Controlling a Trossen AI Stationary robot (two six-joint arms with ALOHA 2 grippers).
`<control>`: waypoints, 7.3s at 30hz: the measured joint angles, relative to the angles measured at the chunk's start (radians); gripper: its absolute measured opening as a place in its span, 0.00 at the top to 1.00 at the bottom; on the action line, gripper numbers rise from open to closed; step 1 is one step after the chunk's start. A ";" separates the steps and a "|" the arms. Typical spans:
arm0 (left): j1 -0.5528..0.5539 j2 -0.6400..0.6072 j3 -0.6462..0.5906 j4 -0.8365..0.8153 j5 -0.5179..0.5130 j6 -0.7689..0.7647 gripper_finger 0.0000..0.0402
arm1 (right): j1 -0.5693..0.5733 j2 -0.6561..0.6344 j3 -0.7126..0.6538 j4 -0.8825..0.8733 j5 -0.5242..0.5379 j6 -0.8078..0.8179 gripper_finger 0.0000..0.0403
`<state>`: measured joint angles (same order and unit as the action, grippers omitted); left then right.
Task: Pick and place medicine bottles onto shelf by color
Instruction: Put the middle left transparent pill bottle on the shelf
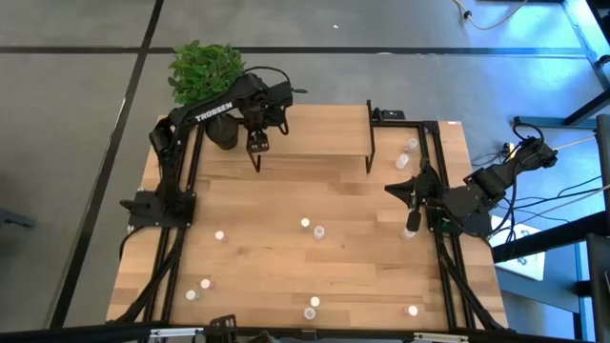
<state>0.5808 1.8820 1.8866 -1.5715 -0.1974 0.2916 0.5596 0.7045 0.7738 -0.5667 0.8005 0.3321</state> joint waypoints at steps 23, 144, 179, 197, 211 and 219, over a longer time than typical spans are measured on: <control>-0.108 -0.191 0.031 0.000 -0.126 -0.127 0.28 | 0.000 0.000 0.000 0.000 0.000 0.000 0.94; -0.155 -0.402 -0.533 0.525 -0.155 -0.096 1.00 | 0.000 0.000 0.000 0.000 0.000 0.000 0.94; -0.162 -0.357 -0.533 0.585 -0.255 -0.587 1.00 | 0.000 0.000 0.000 0.000 0.001 0.000 0.94; -0.108 -0.342 -0.533 0.654 -0.256 -0.517 1.00 | 0.000 0.000 0.000 -0.001 0.001 0.000 0.94; -0.077 -0.342 -0.533 0.675 -0.257 -0.491 1.00 | 0.000 0.001 0.000 -0.001 0.001 0.000 0.94; -0.116 -0.341 -0.533 0.677 -0.208 -0.498 1.00 | 0.000 0.001 0.000 -0.001 0.001 0.000 0.94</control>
<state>0.4651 1.5410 1.3540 -0.8950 -0.4049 -0.2066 0.5598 0.7052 0.7742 -0.5674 0.8013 0.3316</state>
